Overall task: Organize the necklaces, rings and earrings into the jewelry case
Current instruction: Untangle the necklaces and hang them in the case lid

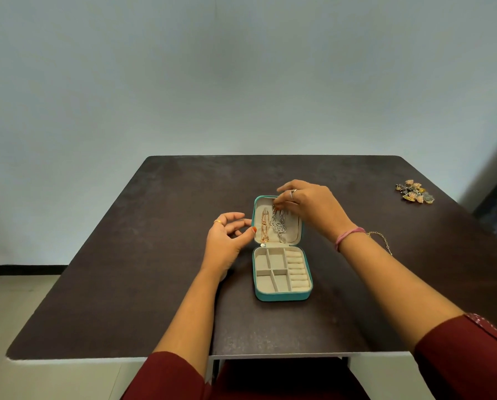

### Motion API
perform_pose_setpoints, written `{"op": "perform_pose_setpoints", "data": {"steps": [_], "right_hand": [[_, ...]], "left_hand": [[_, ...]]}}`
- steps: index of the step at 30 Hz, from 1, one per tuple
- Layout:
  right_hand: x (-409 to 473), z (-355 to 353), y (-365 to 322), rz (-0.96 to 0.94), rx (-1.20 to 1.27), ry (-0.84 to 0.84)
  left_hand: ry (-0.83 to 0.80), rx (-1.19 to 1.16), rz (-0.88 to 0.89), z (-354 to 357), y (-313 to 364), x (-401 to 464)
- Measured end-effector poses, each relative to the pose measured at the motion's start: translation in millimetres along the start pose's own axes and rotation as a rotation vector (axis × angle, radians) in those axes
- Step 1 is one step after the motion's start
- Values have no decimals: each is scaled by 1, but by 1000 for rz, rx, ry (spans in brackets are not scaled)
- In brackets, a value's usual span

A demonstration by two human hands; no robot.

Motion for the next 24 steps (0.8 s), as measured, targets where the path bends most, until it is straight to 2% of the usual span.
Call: {"op": "perform_pose_setpoints", "data": {"steps": [3, 6, 13, 18, 24], "right_hand": [[6, -3, 1, 151, 151, -24], [13, -7, 1, 322, 352, -154], [23, -12, -2, 515, 689, -425], [27, -2, -3, 700, 997, -516], [30, -1, -10, 746, 976, -499]], "left_hand": [[0, -8, -7, -1, 1, 0], [-19, -12, -2, -2, 1, -1], [-30, -20, -6, -2, 5, -1], [-34, -29, -5, -3, 6, -2], [-35, -26, -3, -3, 5, -1]]}}
Point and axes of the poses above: each hand's wrist, its own x-axis towards the middle knuckle, its own z-axis out of the palm, y = z × x, the point moved 1 cm from there along x, towards the middle knuckle, and after that the axes turned 14 degrees about z, right-handed, at the moved point
